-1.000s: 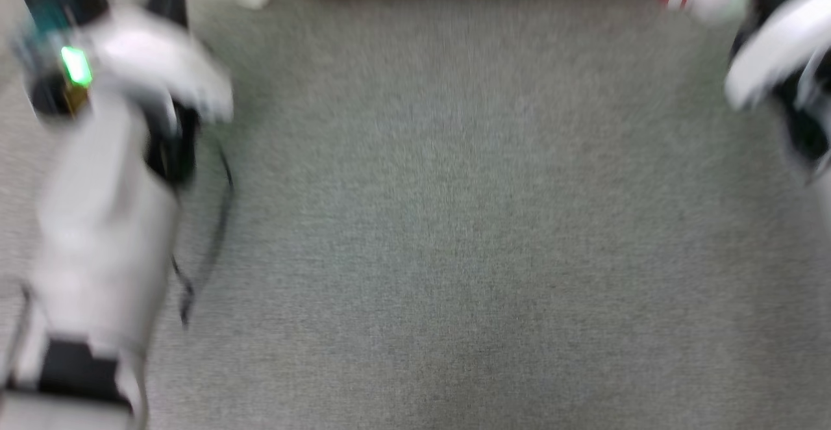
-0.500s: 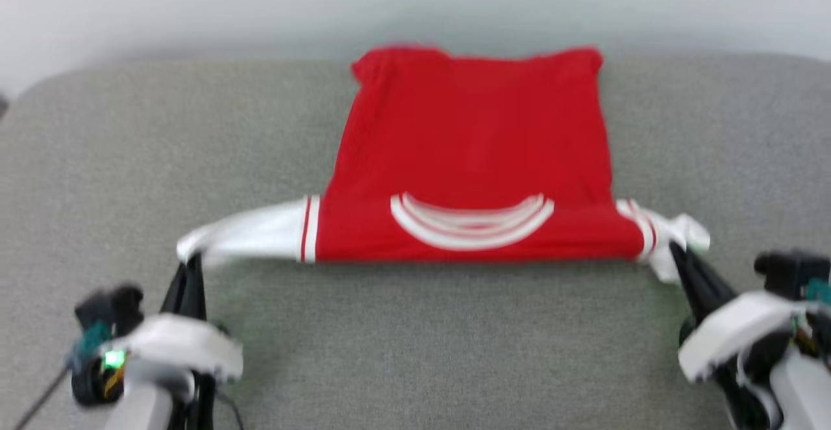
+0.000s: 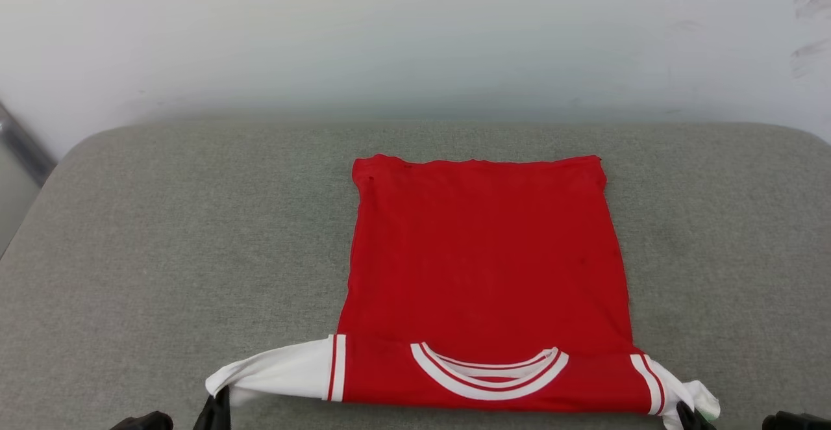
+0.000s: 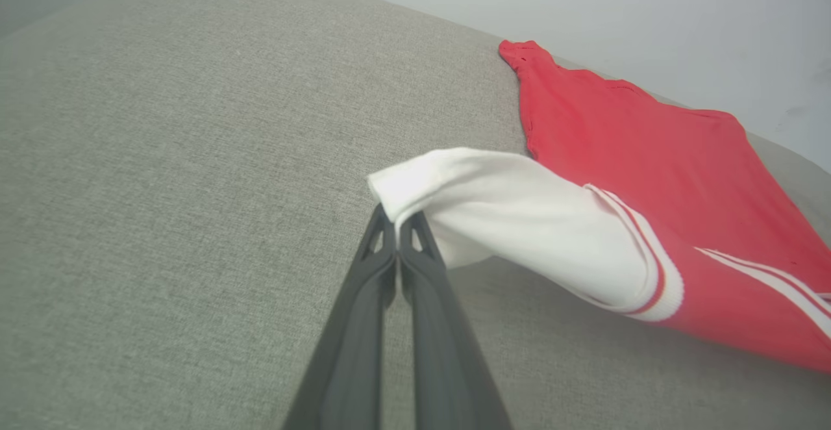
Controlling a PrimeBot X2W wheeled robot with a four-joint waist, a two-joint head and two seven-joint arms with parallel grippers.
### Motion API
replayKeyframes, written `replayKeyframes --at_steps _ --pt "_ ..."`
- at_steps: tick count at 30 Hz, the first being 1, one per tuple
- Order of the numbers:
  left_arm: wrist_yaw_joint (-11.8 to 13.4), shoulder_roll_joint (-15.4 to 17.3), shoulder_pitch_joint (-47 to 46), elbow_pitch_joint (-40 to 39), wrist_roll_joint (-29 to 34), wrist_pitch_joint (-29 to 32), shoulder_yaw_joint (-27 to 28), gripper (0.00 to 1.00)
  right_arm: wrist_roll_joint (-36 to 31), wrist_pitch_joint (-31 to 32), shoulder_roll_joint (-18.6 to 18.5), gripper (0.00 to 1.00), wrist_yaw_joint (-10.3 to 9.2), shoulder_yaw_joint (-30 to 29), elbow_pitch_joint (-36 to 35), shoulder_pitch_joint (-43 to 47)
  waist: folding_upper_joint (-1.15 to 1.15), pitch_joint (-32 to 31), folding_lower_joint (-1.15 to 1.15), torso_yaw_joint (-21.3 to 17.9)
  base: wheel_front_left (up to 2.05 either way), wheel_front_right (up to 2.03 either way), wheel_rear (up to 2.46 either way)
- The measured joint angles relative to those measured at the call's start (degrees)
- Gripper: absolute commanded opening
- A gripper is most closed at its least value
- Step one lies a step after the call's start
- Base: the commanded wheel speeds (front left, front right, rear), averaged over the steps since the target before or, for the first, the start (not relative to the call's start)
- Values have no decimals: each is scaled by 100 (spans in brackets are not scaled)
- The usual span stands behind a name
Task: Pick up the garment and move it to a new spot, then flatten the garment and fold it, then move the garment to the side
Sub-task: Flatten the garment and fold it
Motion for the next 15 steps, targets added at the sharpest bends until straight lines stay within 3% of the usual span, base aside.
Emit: replayKeyframes --at_steps 1,9,15 --pt "13 -19 3 -70 1 24 -45 0 -36 47 57 100 0 -38 -53 75 0 0 0 23 0 0 0" --pt "114 5 -75 -522 293 43 -250 0 -19 48 176 100 -3 -178 -668 -218 0 21 1 123 0 0 0" --pt "146 56 -406 -943 571 44 -435 0 301 341 -304 100 -3 -594 19 -1518 0 195 3 265 0 0 0"
